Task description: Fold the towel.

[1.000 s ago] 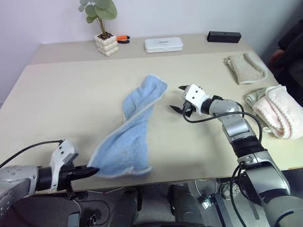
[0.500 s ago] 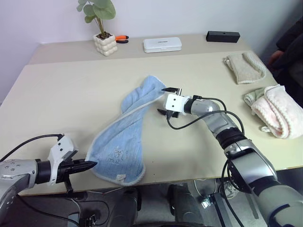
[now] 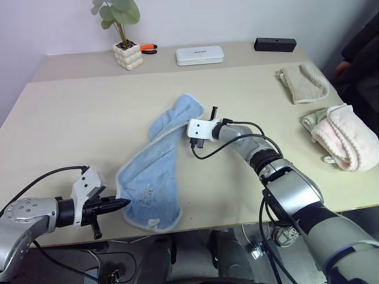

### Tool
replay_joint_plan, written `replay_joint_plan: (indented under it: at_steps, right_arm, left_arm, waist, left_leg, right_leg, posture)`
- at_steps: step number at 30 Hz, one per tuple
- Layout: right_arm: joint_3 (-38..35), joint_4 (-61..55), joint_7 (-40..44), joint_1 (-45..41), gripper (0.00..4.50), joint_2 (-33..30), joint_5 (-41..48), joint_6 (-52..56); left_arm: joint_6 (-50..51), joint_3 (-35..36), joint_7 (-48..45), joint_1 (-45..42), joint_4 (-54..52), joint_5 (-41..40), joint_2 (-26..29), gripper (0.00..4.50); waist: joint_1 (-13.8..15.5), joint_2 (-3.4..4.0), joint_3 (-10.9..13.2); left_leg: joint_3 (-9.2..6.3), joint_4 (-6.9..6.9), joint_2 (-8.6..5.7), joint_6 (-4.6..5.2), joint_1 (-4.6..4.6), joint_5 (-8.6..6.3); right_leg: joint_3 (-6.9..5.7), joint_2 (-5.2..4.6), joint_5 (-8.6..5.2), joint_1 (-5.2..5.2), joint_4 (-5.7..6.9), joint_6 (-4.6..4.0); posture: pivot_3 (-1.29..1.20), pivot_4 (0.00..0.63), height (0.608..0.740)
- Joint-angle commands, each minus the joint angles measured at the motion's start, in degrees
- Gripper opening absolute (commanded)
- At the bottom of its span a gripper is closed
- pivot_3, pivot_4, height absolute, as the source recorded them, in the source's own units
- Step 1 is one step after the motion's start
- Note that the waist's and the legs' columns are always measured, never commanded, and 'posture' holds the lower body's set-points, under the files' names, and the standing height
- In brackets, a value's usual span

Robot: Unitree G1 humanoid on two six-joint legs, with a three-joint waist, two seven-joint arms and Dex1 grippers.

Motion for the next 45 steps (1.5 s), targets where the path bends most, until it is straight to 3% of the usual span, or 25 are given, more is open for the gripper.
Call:
replay_joint_plan:
  at_steps: [1, 7, 10, 12, 16, 19, 24, 26, 29, 32, 38, 45]
  right_arm:
    - [-0.73, -0.20, -1.08, -1.95, 0.03, -0.04, 0.20, -1.49]
    - [-2.37, -4.94, -0.49, -0.78, 0.03, -5.03, 1.32, -3.71]
    - [-6.07, -13.17, 2.17, 1.54, 0.03, -12.14, 4.28, -3.12]
    - [-9.16, -19.83, 3.75, 2.59, 0.03, -17.63, 5.93, -0.90]
    - [-12.34, -29.39, 7.83, 5.21, 0.03, -22.05, 8.75, 3.56]
    - [-14.99, -45.54, 19.97, 12.56, 0.03, -27.57, 16.40, 9.95]
    - [-13.39, -77.94, 39.62, 31.33, 0.03, -34.64, 33.09, 33.11]
    - [-12.91, -84.34, 42.14, 35.43, 0.03, -35.93, 35.29, 38.77]
    - [-11.57, -85.29, 40.35, 38.03, 0.03, -35.19, 31.60, 40.54]
    - [-10.53, -83.55, 39.91, 39.09, 0.85, -36.19, 28.26, 41.42]
    - [-11.66, -82.69, 39.74, 40.94, 3.87, -37.56, 25.86, 40.09]
    - [-12.25, -78.33, 36.17, 43.00, 3.87, -37.12, 22.95, 36.65]
  left_arm:
    - [-0.44, 0.70, 0.49, 0.03, -1.41, 0.48, -0.39, 0.00]
    - [-3.98, 1.89, 3.75, -2.82, 0.22, 2.96, -2.56, 0.00]
    - [-8.67, 3.59, 8.99, -11.63, 5.34, 5.41, -5.72, 0.00]
    - [-12.68, 3.47, 14.70, -22.78, 12.69, 8.88, -7.82, 0.00]
    - [-19.02, 2.55, 19.10, -34.21, 21.14, 13.81, -9.68, 0.00]
    - [-23.37, 1.88, 20.29, -43.42, 27.03, 15.50, -10.43, 0.00]
    - [-25.13, -0.65, 13.86, -40.91, 28.02, 16.04, -9.17, 0.00]
    - [-25.32, -1.44, 12.62, -39.24, 27.79, 16.51, -8.91, 0.00]
    - [-24.79, -2.42, 11.50, -36.81, 25.84, 16.25, -9.43, 0.00]
    - [-24.23, -3.06, 11.12, -34.71, 24.03, 16.24, -9.79, 0.00]
    - [-21.12, -2.53, 11.17, -31.80, 20.61, 14.59, -10.55, 0.00]
    - [-18.89, -2.73, 11.39, -29.78, 17.37, 13.81, -11.81, 0.00]
  waist:
    - [0.09, 0.00, 0.00]
    - [0.23, 0.03, 0.02]
    - [0.95, 0.03, 0.02]
    - [1.80, 0.03, 0.03]
    - [1.11, -0.03, -0.03]
    - [0.65, -0.06, -0.02]
    - [0.01, -0.01, -0.03]
    - [-0.11, 0.00, -0.02]
    - [0.31, -0.02, -0.02]
    - [1.19, -0.04, -0.02]
    - [2.14, -0.05, -0.02]
    - [2.01, -0.06, -0.03]
  left_leg:
    - [0.00, 0.00, 0.00, 0.00, 0.00, 0.00]
    - [0.01, 0.01, -0.02, -0.02, -0.02, 0.01]
    - [-0.01, 0.06, -0.05, -0.05, -0.04, 0.03]
    - [-0.05, 0.11, -0.05, -0.08, -0.05, 0.05]
    - [0.02, 0.09, -0.13, -0.14, -0.01, 0.08]
    - [0.03, 0.03, -0.07, -0.14, -0.07, 0.08]
    - [0.09, 0.08, 0.01, 0.12, -0.15, -0.09]
    - [0.14, 0.12, 0.02, 0.21, -0.11, -0.14]
    - [0.12, 0.27, 0.09, 0.20, -0.09, -0.14]
    - [0.13, 0.42, 0.09, 0.17, -0.10, -0.12]
    - [0.13, 0.47, 0.05, 0.16, -0.15, -0.13]
    - [0.13, 0.46, 0.07, 0.16, -0.14, -0.12]
  right_leg:
    - [0.00, 0.00, 0.00, 0.00, 0.00, 0.00]
    - [0.01, 0.00, 0.00, -0.02, 0.03, 0.00]
    - [-0.02, -0.02, 0.01, 0.00, 0.04, 0.01]
    - [-0.08, -0.01, 0.02, 0.02, 0.05, -0.01]
    - [-0.08, 0.02, 0.08, 0.01, 0.07, -0.07]
    - [-0.12, 0.05, 0.07, -0.02, -0.01, -0.06]
    - [-0.10, -0.03, 0.06, -0.02, -0.10, 0.00]
    - [-0.01, -0.04, 0.07, -0.04, -0.20, 0.03]
    - [-0.03, -0.01, 0.07, -0.01, -0.07, 0.03]
    - [-0.08, 0.00, 0.07, 0.12, -0.11, 0.03]
    - [-0.10, -0.04, 0.12, 0.18, -0.26, 0.11]
    - [-0.13, -0.02, 0.13, 0.20, -0.30, 0.11]
  posture:
    - [0.00, 0.150, 0.740]
    - [0.00, 0.150, 0.740]
    - [0.00, 0.150, 0.740]
    - [0.00, 0.150, 0.740]
    - [0.00, 0.150, 0.740]
    - [0.00, 0.150, 0.740]
    - [0.00, 0.150, 0.740]
    - [0.00, 0.150, 0.740]
    - [0.00, 0.150, 0.740]
    - [0.00, 0.150, 0.740]
    - [0.00, 0.150, 0.740]
    - [0.00, 0.150, 0.740]
